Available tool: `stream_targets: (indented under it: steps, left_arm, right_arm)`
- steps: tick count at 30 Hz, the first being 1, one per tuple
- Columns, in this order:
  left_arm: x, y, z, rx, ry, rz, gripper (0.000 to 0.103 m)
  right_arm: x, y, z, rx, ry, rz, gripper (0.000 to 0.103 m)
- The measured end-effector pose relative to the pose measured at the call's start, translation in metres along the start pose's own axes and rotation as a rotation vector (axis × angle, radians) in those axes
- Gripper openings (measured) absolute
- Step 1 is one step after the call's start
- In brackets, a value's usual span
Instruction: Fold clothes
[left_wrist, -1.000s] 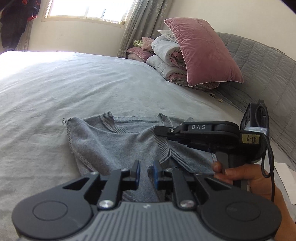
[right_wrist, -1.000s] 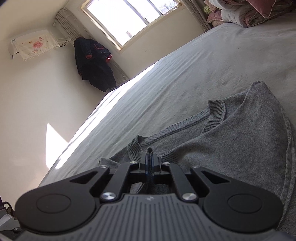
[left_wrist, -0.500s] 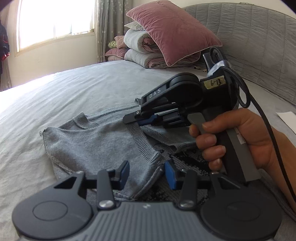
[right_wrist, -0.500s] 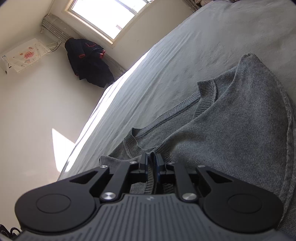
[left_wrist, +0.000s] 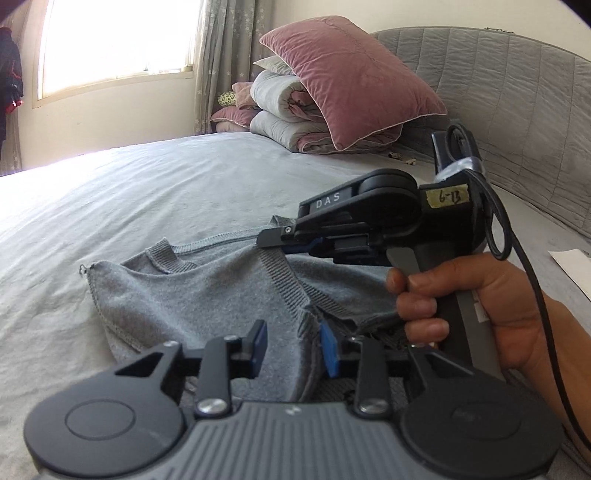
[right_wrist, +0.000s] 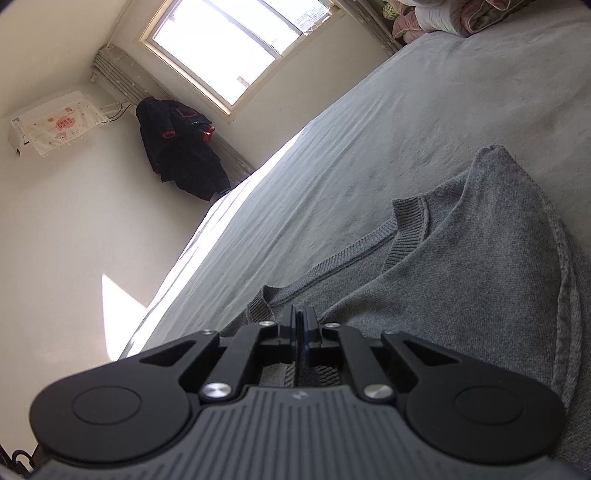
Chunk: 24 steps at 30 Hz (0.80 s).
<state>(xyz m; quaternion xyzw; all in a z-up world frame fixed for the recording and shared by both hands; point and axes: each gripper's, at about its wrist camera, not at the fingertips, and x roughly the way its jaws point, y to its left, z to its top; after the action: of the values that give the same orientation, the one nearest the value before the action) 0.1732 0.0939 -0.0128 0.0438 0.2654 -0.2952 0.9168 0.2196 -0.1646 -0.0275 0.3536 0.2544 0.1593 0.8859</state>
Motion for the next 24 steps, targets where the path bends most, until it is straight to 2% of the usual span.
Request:
stream_targets:
  steps: [2, 4, 5, 12, 15, 17, 22, 23, 24]
  left_arm:
    - [0.002, 0.021, 0.005, -0.031, -0.011, 0.056, 0.039]
    - [0.007, 0.040, 0.009, -0.054, -0.019, 0.111, 0.029]
    - [0.012, 0.048, 0.012, -0.055, -0.019, 0.137, 0.021]
    - [0.058, 0.096, 0.013, -0.127, 0.029, 0.273, 0.016]
    - [0.061, 0.105, 0.012, -0.194, 0.023, 0.272, 0.016]
    - [0.052, 0.102, 0.015, -0.232, 0.023, 0.278, 0.018]
    - [0.007, 0.077, 0.014, -0.328, 0.045, 0.265, 0.021]
    - [-0.004, 0.072, 0.013, -0.347, 0.055, 0.252, 0.022]
    - [-0.015, 0.065, 0.012, -0.345, 0.071, 0.241, 0.026]
  right_arm:
    - [-0.001, 0.002, 0.000, -0.005, -0.010, 0.005, 0.006]
    - [-0.001, 0.001, 0.000, -0.002, -0.010, 0.006, 0.006]
    - [-0.001, 0.000, -0.001, 0.001, -0.010, 0.006, 0.006]
    - [0.006, 0.001, 0.000, -0.019, 0.002, -0.027, 0.006]
    - [0.008, 0.000, 0.000, -0.016, 0.011, -0.034, 0.007]
    - [0.007, 0.001, 0.001, -0.010, 0.010, -0.028, 0.015]
    - [0.000, 0.009, 0.004, -0.004, 0.019, 0.004, 0.019]
    - [-0.003, 0.010, 0.004, -0.003, 0.025, -0.006, 0.028]
    - [-0.006, 0.012, 0.003, -0.001, 0.030, -0.023, 0.041]
